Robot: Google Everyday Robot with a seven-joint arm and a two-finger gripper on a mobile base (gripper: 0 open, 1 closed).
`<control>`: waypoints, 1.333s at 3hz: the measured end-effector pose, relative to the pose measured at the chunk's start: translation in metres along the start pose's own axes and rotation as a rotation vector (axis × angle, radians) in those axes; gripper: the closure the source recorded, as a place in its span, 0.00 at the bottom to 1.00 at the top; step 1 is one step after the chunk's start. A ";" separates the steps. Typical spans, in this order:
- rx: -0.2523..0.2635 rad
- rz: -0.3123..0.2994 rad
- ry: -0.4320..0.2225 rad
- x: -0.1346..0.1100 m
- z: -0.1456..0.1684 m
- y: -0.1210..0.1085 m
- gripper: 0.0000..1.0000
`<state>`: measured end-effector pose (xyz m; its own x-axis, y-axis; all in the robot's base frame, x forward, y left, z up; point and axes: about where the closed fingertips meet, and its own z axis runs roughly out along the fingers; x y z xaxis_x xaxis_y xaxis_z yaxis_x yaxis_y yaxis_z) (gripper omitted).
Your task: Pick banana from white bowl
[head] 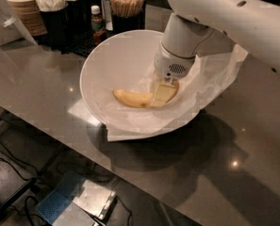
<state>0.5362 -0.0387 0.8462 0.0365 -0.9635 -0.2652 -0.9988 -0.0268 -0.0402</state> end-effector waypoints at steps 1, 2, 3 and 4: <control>0.126 -0.002 0.019 -0.009 -0.034 0.017 1.00; 0.245 -0.033 0.035 -0.022 -0.069 0.035 1.00; 0.327 -0.079 0.015 -0.035 -0.095 0.049 1.00; 0.414 -0.145 -0.021 -0.047 -0.122 0.069 1.00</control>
Offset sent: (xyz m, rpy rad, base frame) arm -0.0610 0.0057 0.1186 -0.0412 -0.3921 -0.0399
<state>0.4613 -0.0275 0.9736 0.1801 -0.9518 -0.2482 -0.8866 -0.0477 -0.4601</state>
